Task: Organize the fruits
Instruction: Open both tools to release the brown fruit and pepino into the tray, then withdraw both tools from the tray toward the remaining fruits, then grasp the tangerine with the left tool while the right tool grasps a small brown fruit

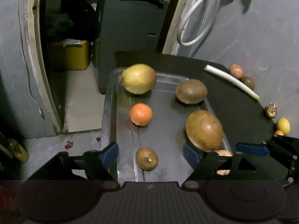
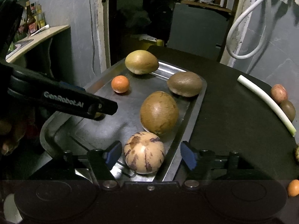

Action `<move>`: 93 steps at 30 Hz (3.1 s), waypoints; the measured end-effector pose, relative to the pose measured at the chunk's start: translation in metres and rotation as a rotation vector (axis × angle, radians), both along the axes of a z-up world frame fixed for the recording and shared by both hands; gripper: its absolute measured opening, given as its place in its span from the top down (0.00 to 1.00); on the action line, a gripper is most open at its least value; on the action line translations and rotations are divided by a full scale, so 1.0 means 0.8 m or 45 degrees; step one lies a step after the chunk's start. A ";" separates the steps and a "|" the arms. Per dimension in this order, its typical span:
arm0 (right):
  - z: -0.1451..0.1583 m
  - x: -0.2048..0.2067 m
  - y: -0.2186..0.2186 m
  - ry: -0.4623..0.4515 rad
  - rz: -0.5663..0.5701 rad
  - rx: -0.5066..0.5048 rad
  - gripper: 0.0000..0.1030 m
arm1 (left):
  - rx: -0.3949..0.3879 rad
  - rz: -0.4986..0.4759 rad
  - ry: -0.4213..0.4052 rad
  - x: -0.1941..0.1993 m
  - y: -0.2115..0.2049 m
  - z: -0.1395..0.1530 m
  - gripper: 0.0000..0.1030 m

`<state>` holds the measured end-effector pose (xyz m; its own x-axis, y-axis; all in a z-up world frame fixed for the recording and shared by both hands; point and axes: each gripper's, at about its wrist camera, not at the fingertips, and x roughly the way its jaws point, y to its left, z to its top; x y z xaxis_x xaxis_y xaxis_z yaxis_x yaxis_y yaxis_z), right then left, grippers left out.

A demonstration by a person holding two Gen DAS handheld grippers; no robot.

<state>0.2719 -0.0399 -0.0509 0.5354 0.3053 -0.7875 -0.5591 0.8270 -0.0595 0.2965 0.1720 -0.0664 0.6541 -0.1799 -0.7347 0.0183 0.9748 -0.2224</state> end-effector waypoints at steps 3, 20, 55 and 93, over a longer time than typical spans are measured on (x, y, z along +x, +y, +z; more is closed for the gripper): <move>0.006 -0.005 -0.006 -0.014 -0.015 0.024 0.21 | -0.011 0.001 -0.019 -0.003 0.001 0.008 0.12; 0.066 -0.071 -0.122 -0.180 -0.479 0.103 0.01 | 0.049 -0.122 -0.101 -0.006 -0.047 0.053 0.01; 0.025 -0.127 -0.397 -0.135 -1.592 0.330 0.07 | 0.299 -1.196 -0.278 0.055 -0.348 0.020 0.01; -0.022 0.006 -0.412 -0.110 -1.628 0.503 0.50 | 0.327 -1.630 -0.348 0.101 -0.438 -0.028 0.44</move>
<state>0.2767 -0.3693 -0.0684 0.6569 -0.2460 -0.7127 0.6078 0.7322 0.3074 0.3771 -0.1787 -0.0885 0.2597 -0.6508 -0.7134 0.9605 0.2505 0.1211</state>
